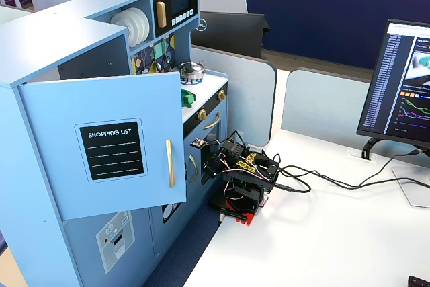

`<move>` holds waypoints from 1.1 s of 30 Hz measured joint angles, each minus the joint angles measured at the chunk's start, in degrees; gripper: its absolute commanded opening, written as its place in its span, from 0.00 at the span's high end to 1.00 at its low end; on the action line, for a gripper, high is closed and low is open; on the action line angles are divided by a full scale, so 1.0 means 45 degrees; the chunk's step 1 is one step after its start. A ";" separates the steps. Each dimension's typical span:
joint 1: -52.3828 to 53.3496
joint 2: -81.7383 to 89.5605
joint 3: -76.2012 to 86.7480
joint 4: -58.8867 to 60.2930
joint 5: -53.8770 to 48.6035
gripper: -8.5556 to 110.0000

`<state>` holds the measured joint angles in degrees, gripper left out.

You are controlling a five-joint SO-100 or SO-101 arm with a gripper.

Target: Pick up the lid from the counter and put it on the green recipient

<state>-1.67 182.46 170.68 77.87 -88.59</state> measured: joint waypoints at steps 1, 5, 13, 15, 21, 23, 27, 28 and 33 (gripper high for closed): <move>0.0000 0.0000 0.0000 0.0000 0.0000 0.93; 0.0859 0.0000 0.0000 0.0000 0.0000 0.93; 0.1133 0.0000 0.0000 0.0000 0.0000 0.93; 0.1152 0.0000 0.0000 0.0000 0.0000 0.93; 0.2402 -0.1035 0.0039 -0.1445 -0.0273 0.93; 0.2930 -0.2031 -0.0527 -0.3008 -0.0430 0.93; 0.3965 -0.3418 -0.2422 -0.6250 -0.0996 0.93; 0.4258 -0.3828 -0.2910 -0.6934 -0.1133 0.93; 0.5977 -0.5098 -0.4492 -0.9707 -0.1719 0.85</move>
<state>25.22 159.52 150.47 34.19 -96.33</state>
